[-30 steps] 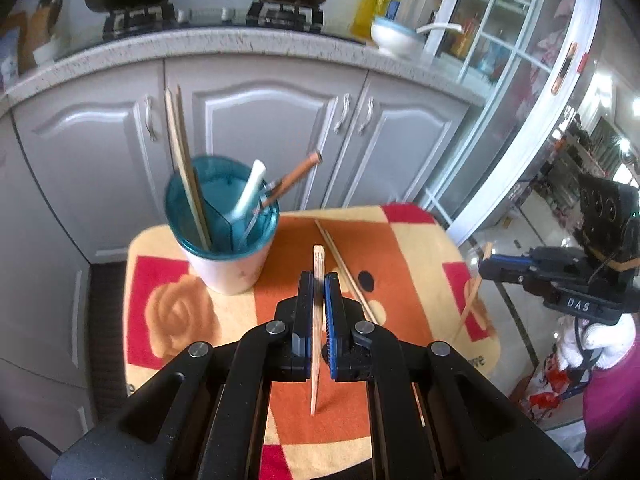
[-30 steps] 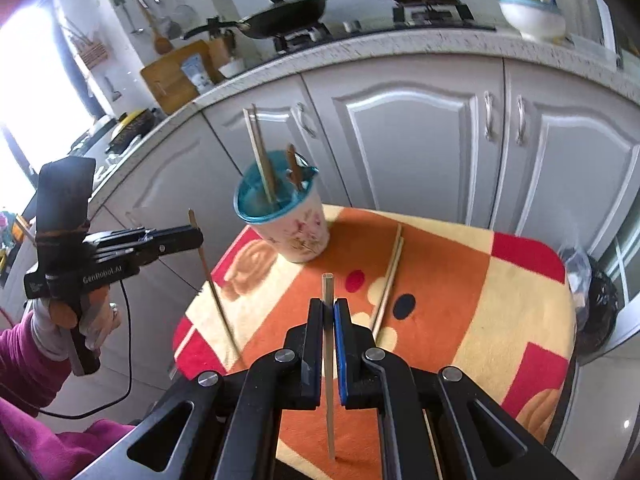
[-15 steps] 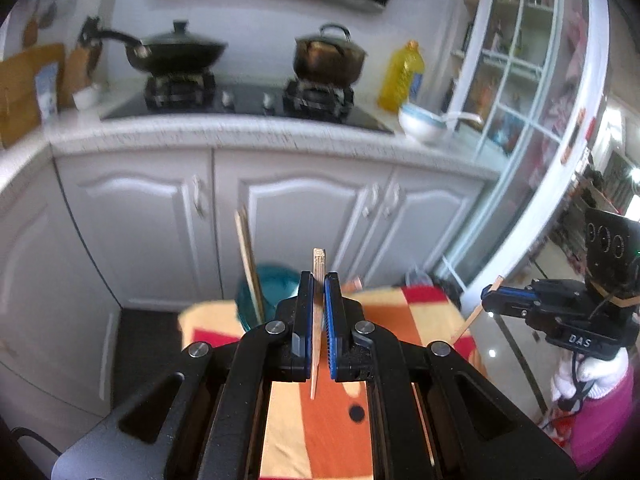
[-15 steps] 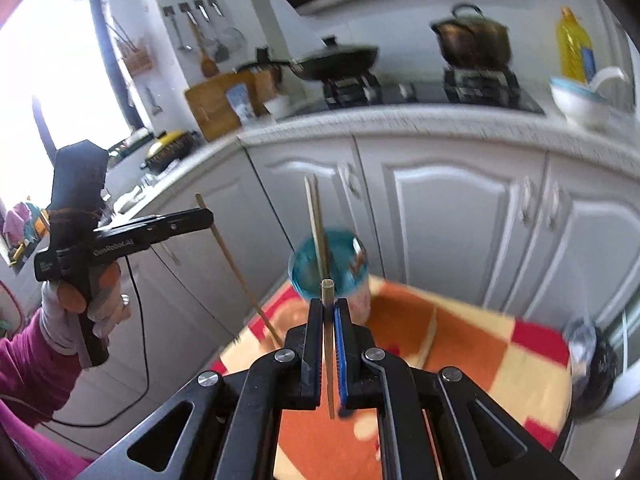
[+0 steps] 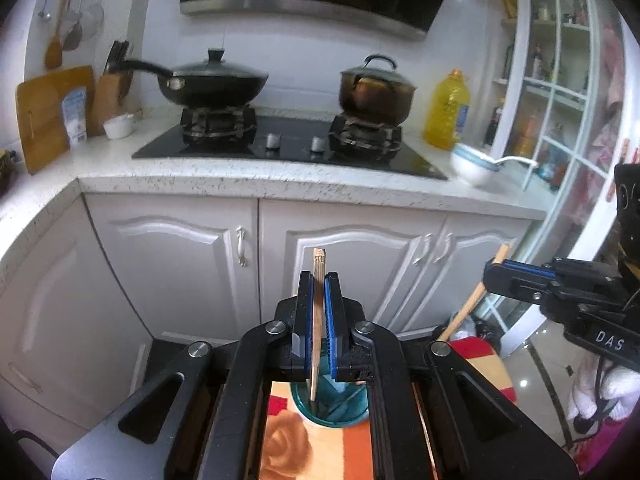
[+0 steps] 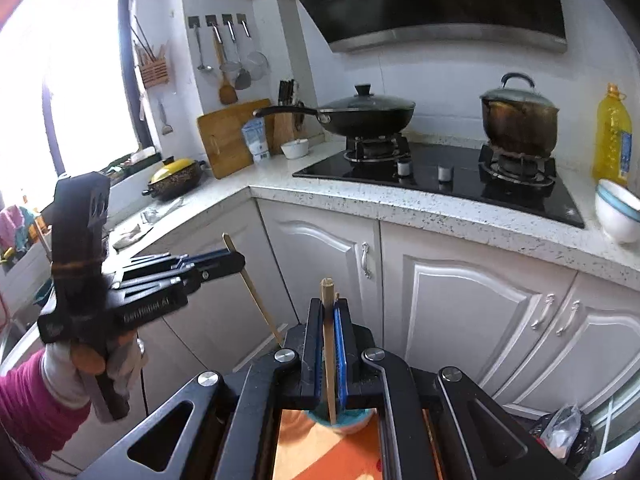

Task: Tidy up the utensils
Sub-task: 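Lift both held chopsticks and carry them over the cup with both tools, then lower both chopsticks into the cup and open both tools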

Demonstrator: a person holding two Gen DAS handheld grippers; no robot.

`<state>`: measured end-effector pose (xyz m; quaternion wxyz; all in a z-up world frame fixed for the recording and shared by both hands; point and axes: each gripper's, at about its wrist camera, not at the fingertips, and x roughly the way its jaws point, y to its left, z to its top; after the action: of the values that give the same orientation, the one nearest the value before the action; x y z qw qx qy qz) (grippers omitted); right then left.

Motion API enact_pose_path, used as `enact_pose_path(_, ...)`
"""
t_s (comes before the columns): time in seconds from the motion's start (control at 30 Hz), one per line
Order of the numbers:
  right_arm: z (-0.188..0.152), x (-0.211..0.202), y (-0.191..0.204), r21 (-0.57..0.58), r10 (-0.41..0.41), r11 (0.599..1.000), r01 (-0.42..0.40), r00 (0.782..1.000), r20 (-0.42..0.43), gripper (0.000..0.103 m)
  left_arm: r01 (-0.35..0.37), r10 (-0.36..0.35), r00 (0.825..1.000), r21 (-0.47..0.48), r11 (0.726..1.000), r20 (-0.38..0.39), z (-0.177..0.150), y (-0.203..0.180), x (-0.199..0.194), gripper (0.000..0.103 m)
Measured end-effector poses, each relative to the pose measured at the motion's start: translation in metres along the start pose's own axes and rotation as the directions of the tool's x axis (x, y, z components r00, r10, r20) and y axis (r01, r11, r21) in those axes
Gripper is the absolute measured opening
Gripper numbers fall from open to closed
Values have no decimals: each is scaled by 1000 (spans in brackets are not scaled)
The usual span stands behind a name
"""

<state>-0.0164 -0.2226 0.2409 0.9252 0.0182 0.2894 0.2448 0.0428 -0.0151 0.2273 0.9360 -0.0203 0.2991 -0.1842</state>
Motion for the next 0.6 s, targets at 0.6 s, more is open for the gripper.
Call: enact_pose_path(0.6,-69,104,-49,141,-9,989,41,974,-226,5,-43,35,984,-38,998,-175,-63,1,83,4)
